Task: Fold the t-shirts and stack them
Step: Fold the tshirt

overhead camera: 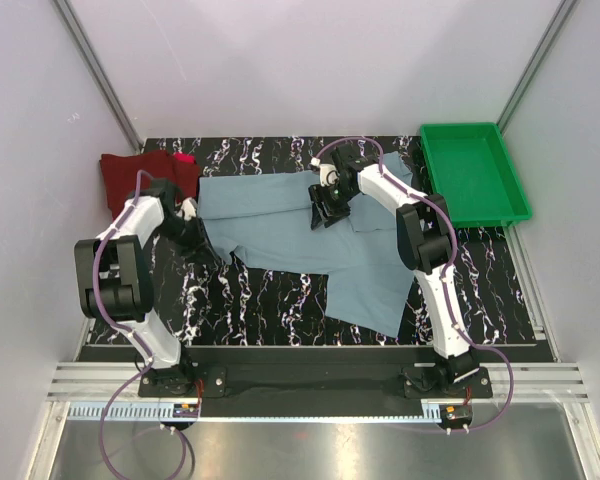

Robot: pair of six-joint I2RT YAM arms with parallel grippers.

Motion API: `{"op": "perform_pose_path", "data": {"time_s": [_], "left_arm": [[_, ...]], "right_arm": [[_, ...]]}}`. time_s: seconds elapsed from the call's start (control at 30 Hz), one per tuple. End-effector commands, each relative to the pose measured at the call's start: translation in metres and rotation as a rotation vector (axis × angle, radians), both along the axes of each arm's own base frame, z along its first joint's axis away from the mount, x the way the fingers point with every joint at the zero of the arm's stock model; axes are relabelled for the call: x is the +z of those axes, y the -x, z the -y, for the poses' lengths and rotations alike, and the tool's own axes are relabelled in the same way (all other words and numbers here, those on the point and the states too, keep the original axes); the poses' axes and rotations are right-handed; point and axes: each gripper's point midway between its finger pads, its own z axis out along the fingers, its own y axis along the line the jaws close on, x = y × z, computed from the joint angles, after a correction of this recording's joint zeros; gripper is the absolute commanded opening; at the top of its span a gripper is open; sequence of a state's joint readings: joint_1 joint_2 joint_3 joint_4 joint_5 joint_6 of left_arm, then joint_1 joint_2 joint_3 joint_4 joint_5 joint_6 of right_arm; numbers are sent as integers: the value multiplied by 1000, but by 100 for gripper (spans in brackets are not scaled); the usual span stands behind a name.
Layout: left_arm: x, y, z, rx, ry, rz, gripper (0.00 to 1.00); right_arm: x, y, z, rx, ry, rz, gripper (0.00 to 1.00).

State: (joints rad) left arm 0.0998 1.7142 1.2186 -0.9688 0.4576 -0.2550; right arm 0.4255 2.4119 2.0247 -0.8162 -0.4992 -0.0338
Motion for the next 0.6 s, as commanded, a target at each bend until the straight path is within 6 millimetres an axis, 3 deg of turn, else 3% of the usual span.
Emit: {"op": "perform_pose_path", "data": {"time_s": [0.0,0.13,0.37,0.57], "left_arm": [[-3,16,13,63,79,-76,29],[-17,8,20,102,125,-118,38],[-22,-24,20,92,137,-93,43],[-29,-37,22,70,123,-76,44]], "right_arm": [[-9,5,-1,14,26,3,60],[-11,9,2,17,34,-6,60],[-8,9,4,25,42,11,60],[-8,9,3,27,36,10,61]]}}
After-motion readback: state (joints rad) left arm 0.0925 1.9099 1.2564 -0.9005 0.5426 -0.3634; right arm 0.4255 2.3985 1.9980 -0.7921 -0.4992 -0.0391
